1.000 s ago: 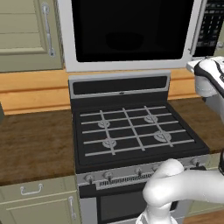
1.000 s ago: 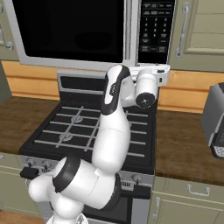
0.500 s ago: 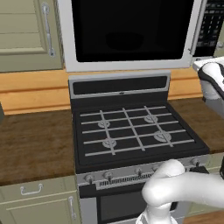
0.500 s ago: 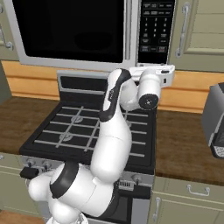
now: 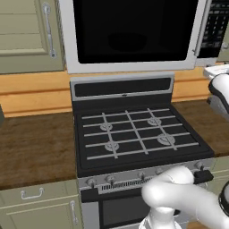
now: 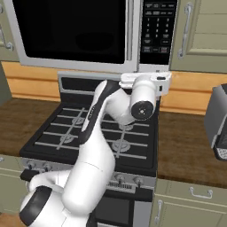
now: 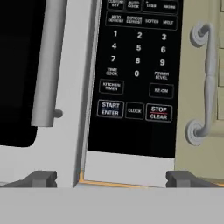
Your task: Open the microwave, place the bowl with waffle inside the microwave, then close the microwave door and turn it on.
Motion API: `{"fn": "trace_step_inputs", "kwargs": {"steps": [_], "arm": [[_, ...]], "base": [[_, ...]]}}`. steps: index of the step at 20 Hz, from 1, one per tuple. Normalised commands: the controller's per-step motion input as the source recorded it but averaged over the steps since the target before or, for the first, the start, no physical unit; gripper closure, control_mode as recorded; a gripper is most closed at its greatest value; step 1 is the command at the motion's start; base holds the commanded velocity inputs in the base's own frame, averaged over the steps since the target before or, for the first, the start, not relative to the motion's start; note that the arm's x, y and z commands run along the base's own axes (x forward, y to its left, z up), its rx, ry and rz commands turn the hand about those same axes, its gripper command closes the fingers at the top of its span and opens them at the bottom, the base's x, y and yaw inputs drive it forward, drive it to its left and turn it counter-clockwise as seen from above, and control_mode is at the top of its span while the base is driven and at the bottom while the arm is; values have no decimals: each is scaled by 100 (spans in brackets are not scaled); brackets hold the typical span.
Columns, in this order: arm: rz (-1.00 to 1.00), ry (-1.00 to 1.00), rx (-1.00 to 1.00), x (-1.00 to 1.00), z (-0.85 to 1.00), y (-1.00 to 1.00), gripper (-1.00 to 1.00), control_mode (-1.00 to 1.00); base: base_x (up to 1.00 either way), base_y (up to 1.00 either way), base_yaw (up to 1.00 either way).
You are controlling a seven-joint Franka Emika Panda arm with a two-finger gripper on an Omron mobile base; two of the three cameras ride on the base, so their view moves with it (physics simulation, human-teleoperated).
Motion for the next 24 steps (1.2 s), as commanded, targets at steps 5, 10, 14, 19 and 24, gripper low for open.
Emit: {"fn": "trace_step_inputs", "kwargs": {"steps": [5, 10, 14, 19, 24], "arm": [[-11, -3, 1, -3, 3, 66, -100, -100], [0, 2, 3, 40, 4, 0, -100, -100], [0, 0, 0, 58, 0, -12, -100, -100], [0, 0, 0, 44, 0, -12, -100, -100], [0, 0, 0, 41, -3, -5, -100, -100]], "base": [[0, 0, 0], [0, 0, 0], [0, 0, 0], [0, 0, 0], [0, 0, 0]]}}
